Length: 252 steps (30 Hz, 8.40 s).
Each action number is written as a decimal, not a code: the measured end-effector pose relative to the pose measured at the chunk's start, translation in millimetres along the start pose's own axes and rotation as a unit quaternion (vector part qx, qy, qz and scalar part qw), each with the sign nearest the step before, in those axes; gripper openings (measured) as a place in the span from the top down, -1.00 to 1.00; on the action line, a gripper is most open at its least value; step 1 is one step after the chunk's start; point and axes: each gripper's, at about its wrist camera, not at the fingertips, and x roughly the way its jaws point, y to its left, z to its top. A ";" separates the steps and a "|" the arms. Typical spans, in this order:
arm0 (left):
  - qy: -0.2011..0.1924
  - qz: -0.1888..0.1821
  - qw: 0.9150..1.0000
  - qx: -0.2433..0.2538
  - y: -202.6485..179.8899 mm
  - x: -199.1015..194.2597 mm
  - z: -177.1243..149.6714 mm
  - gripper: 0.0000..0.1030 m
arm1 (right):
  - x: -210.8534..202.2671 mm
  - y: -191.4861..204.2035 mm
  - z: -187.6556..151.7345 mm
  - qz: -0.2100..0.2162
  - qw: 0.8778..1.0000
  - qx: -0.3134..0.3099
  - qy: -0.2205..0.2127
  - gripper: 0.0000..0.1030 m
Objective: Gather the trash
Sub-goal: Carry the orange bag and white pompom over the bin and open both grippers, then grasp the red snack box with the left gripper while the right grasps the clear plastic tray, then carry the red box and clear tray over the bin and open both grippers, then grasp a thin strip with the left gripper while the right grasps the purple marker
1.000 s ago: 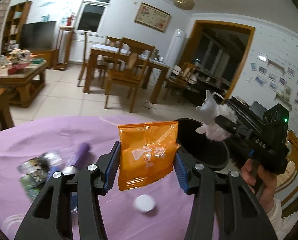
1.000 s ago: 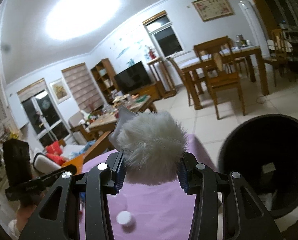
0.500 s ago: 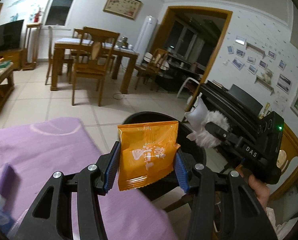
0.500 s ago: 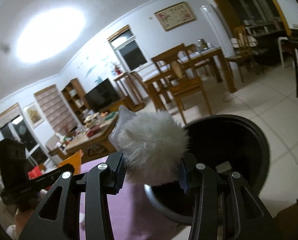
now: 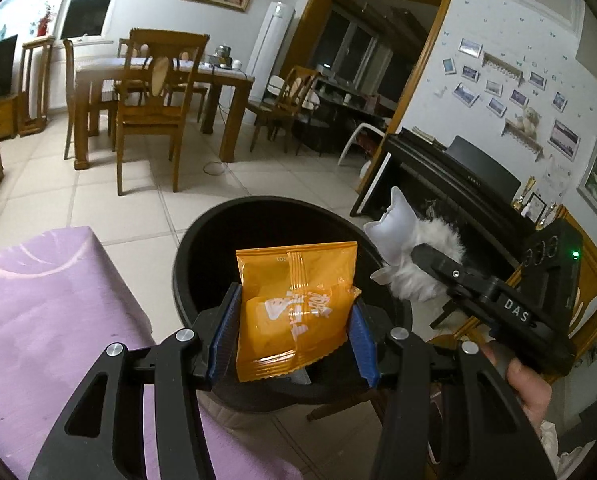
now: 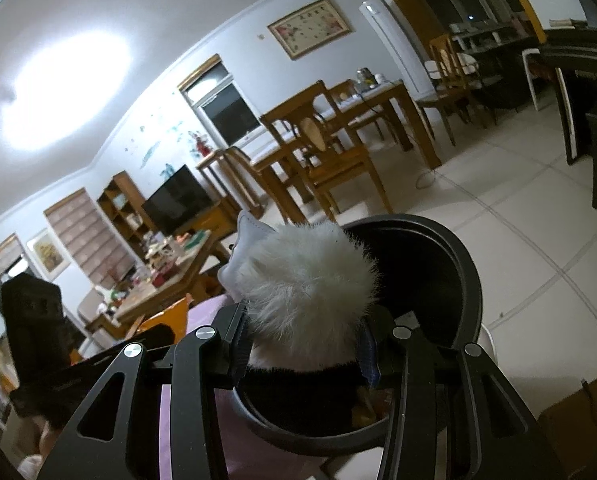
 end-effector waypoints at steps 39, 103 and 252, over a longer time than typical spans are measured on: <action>0.012 0.098 0.988 0.118 -31.7 -22.4 -17.5 -0.89 | 63.3 42.7 6.2 0.001 1.000 -0.002 0.019 -0.90; 0.035 0.237 0.968 -0.078 168.9 -280.1 -176.1 0.03 | 193.7 391.0 -217.0 0.091 0.900 -0.213 0.371 -0.90; -0.083 0.185 0.953 -0.226 268.3 -250.9 -109.4 0.91 | 263.1 411.5 -144.2 0.148 0.935 -0.211 0.245 0.50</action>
